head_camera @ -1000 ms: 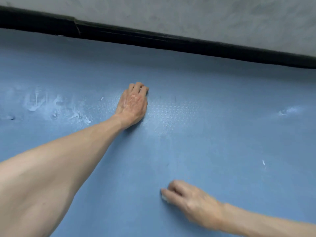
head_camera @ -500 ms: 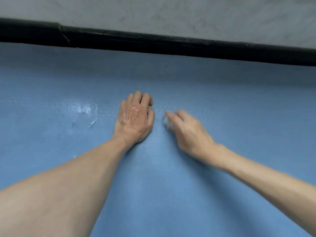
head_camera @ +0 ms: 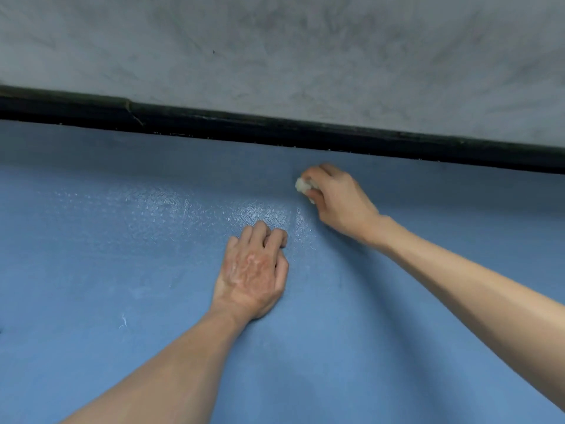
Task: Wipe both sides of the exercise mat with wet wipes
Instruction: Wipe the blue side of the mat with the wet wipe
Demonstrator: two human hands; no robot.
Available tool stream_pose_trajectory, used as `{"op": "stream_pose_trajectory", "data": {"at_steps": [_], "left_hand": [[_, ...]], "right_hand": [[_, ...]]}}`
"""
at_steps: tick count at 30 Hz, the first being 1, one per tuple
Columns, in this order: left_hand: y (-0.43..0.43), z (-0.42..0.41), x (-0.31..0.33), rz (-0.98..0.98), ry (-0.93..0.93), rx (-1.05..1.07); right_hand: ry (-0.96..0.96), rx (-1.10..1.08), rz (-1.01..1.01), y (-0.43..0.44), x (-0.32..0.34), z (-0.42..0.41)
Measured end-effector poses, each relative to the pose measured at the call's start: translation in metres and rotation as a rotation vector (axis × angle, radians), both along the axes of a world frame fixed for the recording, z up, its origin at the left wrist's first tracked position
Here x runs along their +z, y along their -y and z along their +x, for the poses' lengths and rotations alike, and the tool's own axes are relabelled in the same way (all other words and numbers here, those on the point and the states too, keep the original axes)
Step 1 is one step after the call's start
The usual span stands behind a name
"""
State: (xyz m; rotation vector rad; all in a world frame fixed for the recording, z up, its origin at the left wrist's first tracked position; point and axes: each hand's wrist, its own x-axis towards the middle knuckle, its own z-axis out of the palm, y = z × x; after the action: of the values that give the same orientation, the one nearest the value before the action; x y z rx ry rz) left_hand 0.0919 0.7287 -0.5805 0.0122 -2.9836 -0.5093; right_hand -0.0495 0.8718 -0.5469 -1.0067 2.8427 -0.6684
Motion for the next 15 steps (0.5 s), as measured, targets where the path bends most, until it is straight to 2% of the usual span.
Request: {"op": "stream_pose_trajectory", "data": {"at_steps": [2,4,10,12,15], "left_hand": [[0.0,0.0,0.0,-0.001,0.0,0.001],[0.0,0.0,0.001,-0.002,0.001,0.0],[0.0,0.0,0.002,-0.019,0.013,-0.002],[0.0,0.0,0.001,-0.021,0.013,-0.003],[0.0,0.0,0.001,-0.016,0.01,0.002]], "right_hand": [[0.005,-0.056,-0.026,0.005,-0.002,-0.003],[0.006,-0.01,-0.062,-0.001,-0.003,0.023],[0.204,0.35,-0.056,-0.046,0.001,0.123],[0.198,0.382,-0.031,-0.044,0.002,0.106],[0.051,0.251,-0.048,-0.024,-0.002,0.038]]}}
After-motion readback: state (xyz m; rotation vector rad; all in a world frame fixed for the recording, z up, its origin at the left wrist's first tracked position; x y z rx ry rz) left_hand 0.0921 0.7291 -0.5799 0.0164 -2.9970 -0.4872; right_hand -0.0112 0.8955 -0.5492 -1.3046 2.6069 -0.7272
